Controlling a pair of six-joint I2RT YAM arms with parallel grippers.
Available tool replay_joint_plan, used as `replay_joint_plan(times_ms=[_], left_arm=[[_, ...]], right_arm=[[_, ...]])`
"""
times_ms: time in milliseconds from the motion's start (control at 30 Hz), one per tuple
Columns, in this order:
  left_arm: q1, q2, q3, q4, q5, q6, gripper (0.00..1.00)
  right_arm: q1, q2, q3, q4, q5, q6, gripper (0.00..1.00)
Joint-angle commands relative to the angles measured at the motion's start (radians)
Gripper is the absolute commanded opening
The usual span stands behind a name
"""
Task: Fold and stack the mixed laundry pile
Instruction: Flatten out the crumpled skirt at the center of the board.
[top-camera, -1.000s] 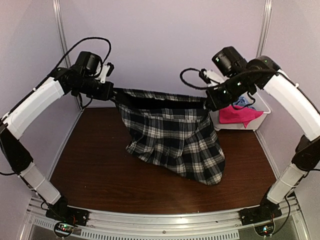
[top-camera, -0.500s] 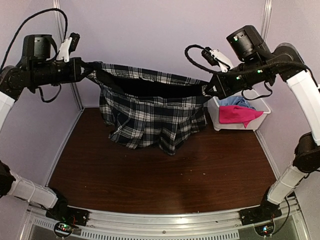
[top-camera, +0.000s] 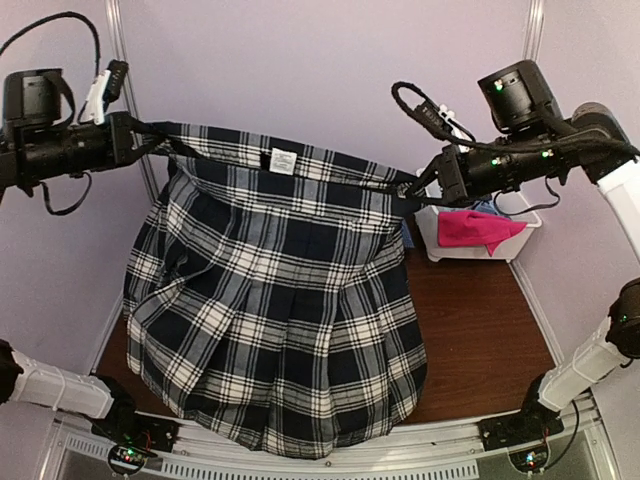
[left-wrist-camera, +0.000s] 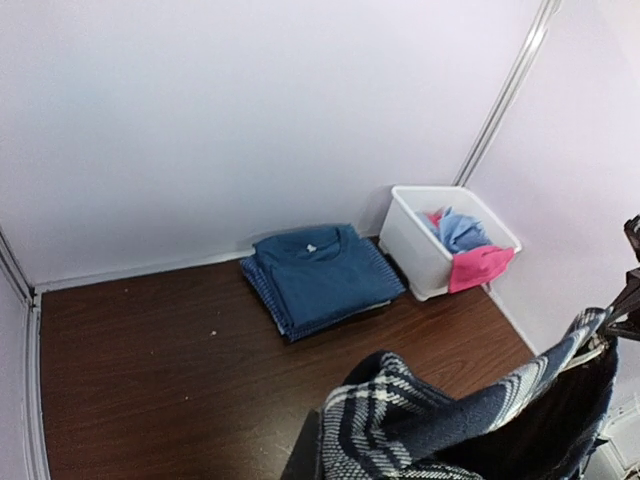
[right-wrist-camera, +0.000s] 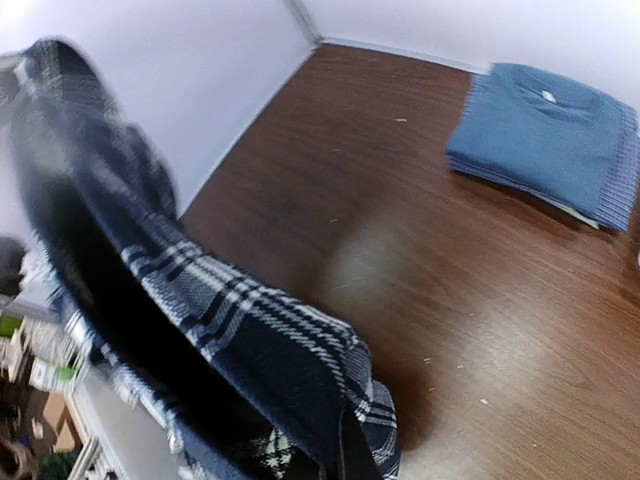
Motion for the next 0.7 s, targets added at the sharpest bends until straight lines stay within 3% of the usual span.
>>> replay_joint_plan(times_ms=[0, 67, 133, 233, 333, 367, 433, 467, 567, 667], left_arm=[[0.029, 0.218, -0.007, -0.004, -0.267, -0.034, 0.0], [0.032, 0.324, -0.033, -0.027, -0.255, -0.046, 0.0], [0.033, 0.404, -0.029, -0.036, -0.192, -0.057, 0.0], [0.027, 0.366, 0.002, 0.165, -0.12, -0.028, 0.0], [0.028, 0.272, 0.011, 0.318, -0.112, -0.014, 0.0], [0.028, 0.235, -0.025, 0.378, -0.053, -0.003, 0.0], [0.022, 0.19, -0.121, 0.453, 0.167, 0.009, 0.0], [-0.006, 0.195, -0.16, 0.444, 0.233, 0.017, 0.0], [-0.241, 0.309, -0.172, 0.337, 0.265, 0.114, 0.0], [-0.402, 0.476, -0.028, 0.173, 0.249, 0.167, 0.0]], right_arm=[[-0.337, -0.125, -0.361, 0.078, 0.006, -0.041, 0.0], [-0.418, -0.085, -0.491, 0.171, -0.042, -0.083, 0.0], [-0.428, -0.003, -0.483, 0.211, -0.09, -0.115, 0.0], [-0.419, 0.077, -0.218, 0.211, -0.102, -0.12, 0.0], [-0.424, 0.151, 0.21, 0.103, -0.073, -0.152, 0.0], [-0.422, 0.15, 0.284, 0.103, -0.078, -0.154, 0.0], [-0.417, 0.069, 0.157, 0.207, -0.158, -0.125, 0.0], [-0.409, 0.004, -0.053, 0.284, -0.232, -0.107, 0.0], [-0.265, -0.031, -0.426, 0.471, -0.378, -0.056, 0.0], [-0.129, 0.04, -0.407, 0.462, -0.391, -0.068, 0.0]])
